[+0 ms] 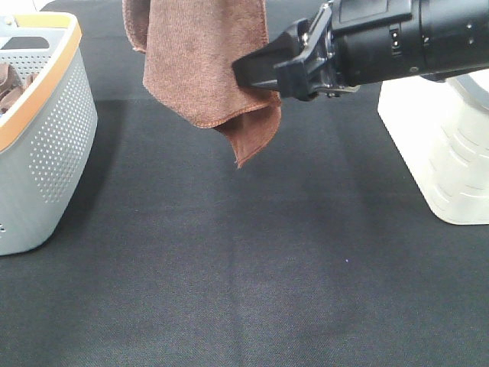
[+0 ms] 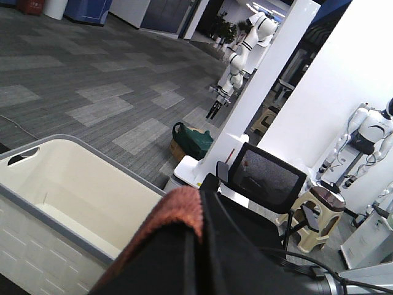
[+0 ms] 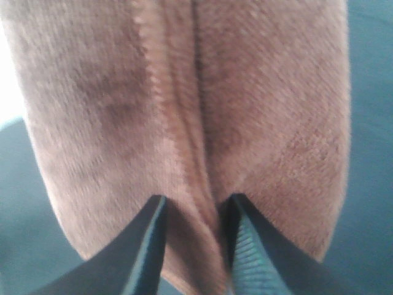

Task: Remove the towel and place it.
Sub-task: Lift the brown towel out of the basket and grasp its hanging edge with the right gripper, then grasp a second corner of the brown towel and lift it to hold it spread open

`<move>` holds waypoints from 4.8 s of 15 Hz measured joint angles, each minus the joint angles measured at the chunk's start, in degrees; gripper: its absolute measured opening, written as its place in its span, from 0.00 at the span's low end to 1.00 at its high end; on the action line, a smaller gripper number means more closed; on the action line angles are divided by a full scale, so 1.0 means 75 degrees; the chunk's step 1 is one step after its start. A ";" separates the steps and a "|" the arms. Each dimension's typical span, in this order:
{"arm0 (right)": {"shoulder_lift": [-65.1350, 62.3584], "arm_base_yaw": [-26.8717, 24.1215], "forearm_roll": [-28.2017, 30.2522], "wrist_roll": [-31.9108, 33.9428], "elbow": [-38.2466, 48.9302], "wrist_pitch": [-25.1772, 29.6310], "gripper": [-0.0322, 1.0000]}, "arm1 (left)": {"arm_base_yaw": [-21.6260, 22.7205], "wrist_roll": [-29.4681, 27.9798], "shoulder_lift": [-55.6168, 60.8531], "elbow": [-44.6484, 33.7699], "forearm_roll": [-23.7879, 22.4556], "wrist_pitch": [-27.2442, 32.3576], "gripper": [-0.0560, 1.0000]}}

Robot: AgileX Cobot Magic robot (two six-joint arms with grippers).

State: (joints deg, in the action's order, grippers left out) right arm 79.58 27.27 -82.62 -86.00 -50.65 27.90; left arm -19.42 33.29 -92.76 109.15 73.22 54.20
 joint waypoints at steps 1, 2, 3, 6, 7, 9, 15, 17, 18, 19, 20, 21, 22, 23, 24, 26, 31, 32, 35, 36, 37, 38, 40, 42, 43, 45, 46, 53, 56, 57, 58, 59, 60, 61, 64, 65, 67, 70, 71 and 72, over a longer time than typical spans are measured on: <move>0.0000 0.0000 -0.0107 0.0000 0.0000 0.0046 0.34 | 0.0000 0.0000 0.0000 0.0000 0.0000 -0.0023 0.05; 0.0000 0.0000 -0.0130 0.0000 0.0000 0.0046 0.33 | 0.0000 0.0000 0.0000 0.0000 0.0000 -0.0031 0.05; 0.0000 0.0000 -0.0153 0.0000 0.0000 0.0053 0.29 | 0.0000 0.0000 0.0000 0.0000 0.0000 -0.0031 0.05; 0.0000 0.0000 -0.0153 0.0008 0.0000 0.0222 0.06 | 0.0000 0.0008 0.0000 0.0000 0.0000 -0.0099 0.05; 0.0000 0.0000 -0.0153 0.0008 0.0000 0.0222 0.06 | 0.0000 0.0008 0.0000 0.0000 0.0000 -0.0099 0.05; 0.0000 0.0000 -0.0153 0.0176 0.0000 0.0229 0.03 | 0.0000 0.0008 0.0000 0.0000 0.0000 -0.0214 0.05; -0.0031 0.0000 0.2261 0.3094 -0.0008 0.0252 0.03 | 0.0000 -0.0787 0.0000 0.0000 -0.2101 -0.0206 0.05; -0.0351 0.0000 0.3835 0.4599 -0.0008 0.0481 0.03 | 0.0000 -0.1749 0.0000 0.0000 -0.4110 -0.0191 0.05; -0.0558 0.0000 0.4370 0.5141 -0.0008 0.0604 0.03 | 0.0000 -0.1994 0.0000 0.0000 -0.4599 -0.0145 0.05; -0.0558 0.0000 0.4370 0.5141 -0.0008 0.0604 0.03 | 0.0000 -0.1994 0.0000 0.0000 -0.4599 -0.0145 0.05; -0.0741 0.0000 0.4798 0.5638 -0.0008 0.0642 0.03 | 0.0000 -0.2231 0.0000 0.0000 -0.5256 -0.0015 0.05; -0.0940 0.0000 0.5218 0.6119 -0.0008 0.0665 0.03 | 0.0000 -0.2322 0.0000 0.0000 -0.5577 0.0145 0.05; -0.1092 0.0000 0.5684 0.6654 -0.0015 0.0703 0.03 | 0.0000 -0.2345 0.0000 0.0000 -0.5783 0.0306 0.05; -0.1199 0.0000 0.6165 0.7158 -0.0115 0.0909 0.03 | 0.0000 -0.2345 0.0000 0.0000 -0.5890 0.0489 0.05; -0.1238 0.0000 0.6952 0.7930 -0.0458 0.1429 0.03 | 0.0000 -0.2345 0.0000 0.0000 -0.6012 0.0710 0.05; -0.1238 0.0000 0.7823 0.8648 -0.1008 0.2086 0.03 | 0.0000 -0.2353 0.0000 0.0000 -0.6318 0.0963 0.05; -0.1184 0.0000 0.8006 0.8999 -0.1604 0.2445 0.03 | 0.0000 -0.2353 0.0000 0.0000 -0.5638 0.0917 0.05; -0.1077 0.0000 0.7976 0.8999 -0.1612 0.2437 0.03 | 0.0000 -0.2254 0.0000 0.0000 -0.5126 0.0795 0.05; -0.0726 0.0000 0.7968 0.8999 -0.1612 0.2406 0.03 | 0.0000 -0.1864 0.0000 0.0000 -0.3904 0.0527 0.05; -0.0542 0.0000 0.7930 0.8999 -0.1612 0.2322 0.03 | 0.0000 -0.1635 0.0000 0.0000 -0.3224 0.0458 0.05; -0.0328 0.0000 0.7762 0.8999 -0.1612 0.2139 0.03 | 0.0000 -0.1268 0.0000 0.0000 -0.2361 0.0390 0.05; -0.0267 0.0000 0.7594 0.8961 -0.1612 0.1979 0.03 | 0.0000 -0.1100 0.0000 0.0000 -0.1925 0.0382 0.05; -0.0237 0.0000 0.6960 0.8533 -0.1612 0.1795 0.03 | 0.0000 -0.1008 0.0000 0.0000 -0.1451 0.0374 0.05; -0.0237 0.0000 0.6035 0.7754 -0.1612 0.1742 0.10 | 0.0000 -0.0978 0.0000 0.0000 -0.1383 0.0374 0.05; -0.0237 0.0000 0.5783 0.7548 -0.1612 0.1734 0.15 | 0.0000 -0.0970 0.0000 0.0000 -0.1360 0.0374 0.05; -0.0237 0.0000 0.5401 0.7204 -0.1612 0.1681 0.24 | 0.0000 -0.0970 0.0000 0.0000 -0.1345 0.0374 0.05; -0.0237 0.0000 0.5256 0.7097 -0.1612 0.1650 0.26 | 0.0000 -0.0970 0.0000 0.0000 -0.1283 0.0367 0.05; -0.0237 0.0000 0.4347 0.6318 -0.1612 0.1551 0.33 | 0.0000 -0.0695 0.0000 0.0000 -0.0596 0.0351 0.05; -0.0160 0.0000 0.4347 0.6150 -0.1612 0.1268 0.34 | 0.0000 -0.0695 0.0000 0.0000 -0.0558 0.0344 0.05; -0.0076 0.0000 0.4416 0.6134 -0.1612 0.1207 0.38 | 0.0000 -0.0695 0.0000 0.0000 -0.0550 0.0344 0.05; 0.0023 0.0000 0.4484 0.6119 -0.1612 0.1192 0.46 | 0.0000 -0.0695 0.0000 0.0000 -0.0542 0.0344 0.05; 0.0023 0.0000 0.4484 0.6119 -0.1612 0.1192 0.46 | 0.0000 -0.0695 0.0000 0.0000 -0.0542 0.0344 0.05; 0.0084 0.0000 0.4599 0.6119 -0.1612 0.1184 0.49 | 0.0000 -0.0688 0.0000 0.0000 -0.0542 0.0344 0.05; 0.0092 0.0000 0.4798 0.6173 -0.1612 0.1176 0.50 | 0.0000 -0.0642 0.0000 0.0000 -0.0542 0.0344 0.05; -0.0092 0.0000 0.6241 0.7181 -0.1612 0.1024 0.51 | 0.0000 -0.0581 0.0000 0.0000 -0.0542 0.0367 0.05; -0.0122 0.0000 0.6608 0.7494 -0.1612 0.0955 0.54 | 0.0000 -0.0581 0.0000 0.0000 -0.0542 0.0374 0.05; -0.0092 0.0000 0.6875 0.7792 -0.1612 0.0848 0.57 | 0.0000 -0.0581 0.0000 0.0000 -0.0527 0.0382 0.05; -0.0031 0.0000 0.6241 0.7426 -0.1612 0.0833 0.58 | 0.0000 -0.0581 0.0000 0.0000 -0.0351 0.0382 0.05; 0.0000 0.0000 0.5951 0.7181 -0.1612 0.0833 0.54 | 0.0000 -0.0581 0.0000 0.0000 -0.0328 0.0374 0.05; 0.0000 0.0000 0.5951 0.7181 -0.1612 0.0833 0.54 | 0.0000 -0.0581 0.0000 0.0000 -0.0328 0.0374 0.05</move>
State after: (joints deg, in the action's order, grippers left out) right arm 79.58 27.27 -37.99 -32.14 -62.74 34.15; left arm -19.42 28.93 -92.76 109.15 70.76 57.01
